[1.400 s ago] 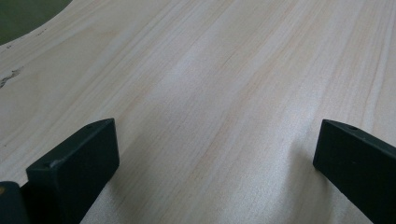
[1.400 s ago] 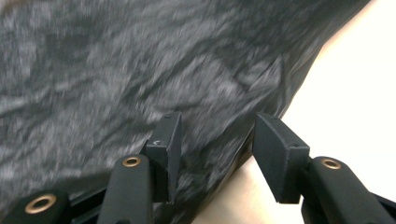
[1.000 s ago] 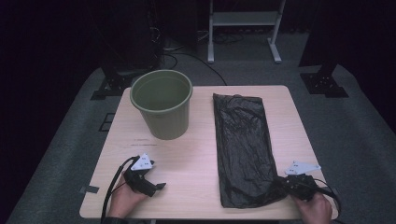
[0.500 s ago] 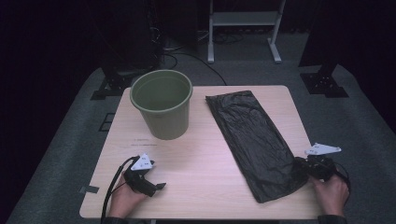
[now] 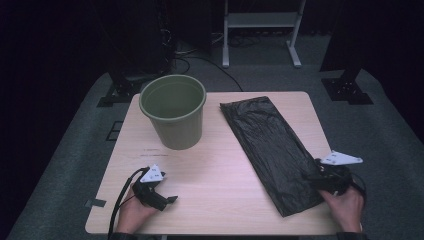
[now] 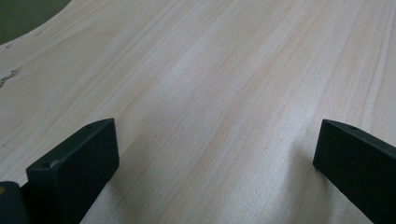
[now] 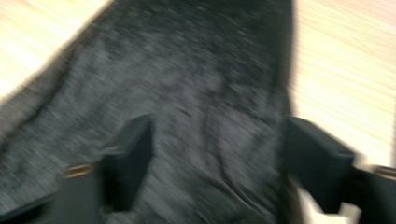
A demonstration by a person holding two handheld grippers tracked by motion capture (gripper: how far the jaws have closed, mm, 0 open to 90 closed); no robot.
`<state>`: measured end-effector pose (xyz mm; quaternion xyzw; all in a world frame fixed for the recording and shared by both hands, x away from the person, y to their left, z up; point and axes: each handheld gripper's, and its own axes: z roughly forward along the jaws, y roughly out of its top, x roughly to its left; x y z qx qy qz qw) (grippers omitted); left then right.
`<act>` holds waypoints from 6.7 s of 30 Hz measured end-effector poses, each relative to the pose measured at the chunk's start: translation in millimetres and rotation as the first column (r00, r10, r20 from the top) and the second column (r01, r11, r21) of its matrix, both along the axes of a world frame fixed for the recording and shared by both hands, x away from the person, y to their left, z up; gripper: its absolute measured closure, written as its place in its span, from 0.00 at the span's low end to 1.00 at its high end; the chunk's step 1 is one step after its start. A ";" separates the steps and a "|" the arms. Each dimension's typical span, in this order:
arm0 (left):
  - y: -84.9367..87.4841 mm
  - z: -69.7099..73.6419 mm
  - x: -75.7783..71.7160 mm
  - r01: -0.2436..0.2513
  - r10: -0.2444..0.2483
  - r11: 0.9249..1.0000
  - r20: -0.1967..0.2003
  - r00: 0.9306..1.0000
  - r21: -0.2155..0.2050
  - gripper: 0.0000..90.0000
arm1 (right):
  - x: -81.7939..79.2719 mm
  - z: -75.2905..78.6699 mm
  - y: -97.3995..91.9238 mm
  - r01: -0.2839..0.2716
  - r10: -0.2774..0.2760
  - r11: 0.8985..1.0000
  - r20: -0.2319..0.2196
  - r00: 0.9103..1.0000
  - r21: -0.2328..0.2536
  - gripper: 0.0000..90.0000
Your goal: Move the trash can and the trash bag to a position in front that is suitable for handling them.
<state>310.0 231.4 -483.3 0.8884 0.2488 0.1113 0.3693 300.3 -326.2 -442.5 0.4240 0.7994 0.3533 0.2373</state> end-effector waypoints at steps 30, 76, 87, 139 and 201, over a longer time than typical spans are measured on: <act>2.1 2.5 0.0 -0.033 0.032 0.999 -0.013 0.999 -0.014 0.00 | 33.2 -44.8 56.7 -0.105 0.108 0.994 -0.116 0.987 0.033 0.01; 23.6 107.7 17.7 -0.154 0.158 0.979 0.014 0.987 -0.136 0.00 | 33.1 -44.8 56.6 -0.106 0.109 0.994 -0.116 0.987 0.033 0.01; 28.8 138.7 27.2 -0.158 0.165 0.975 0.028 0.986 -0.159 0.00 | 33.2 -44.8 56.5 -0.106 0.109 0.994 -0.116 0.987 0.033 0.01; 62.4 196.3 154.1 -0.300 0.311 0.943 0.057 0.949 -0.142 0.00 | 33.3 -44.9 56.6 -0.106 0.110 0.994 -0.115 0.987 0.034 0.01; -4.7 165.6 118.6 -0.043 0.038 0.990 -0.040 0.998 -0.137 0.00 | 33.1 -44.8 56.8 -0.109 0.113 0.993 -0.115 0.987 0.035 0.01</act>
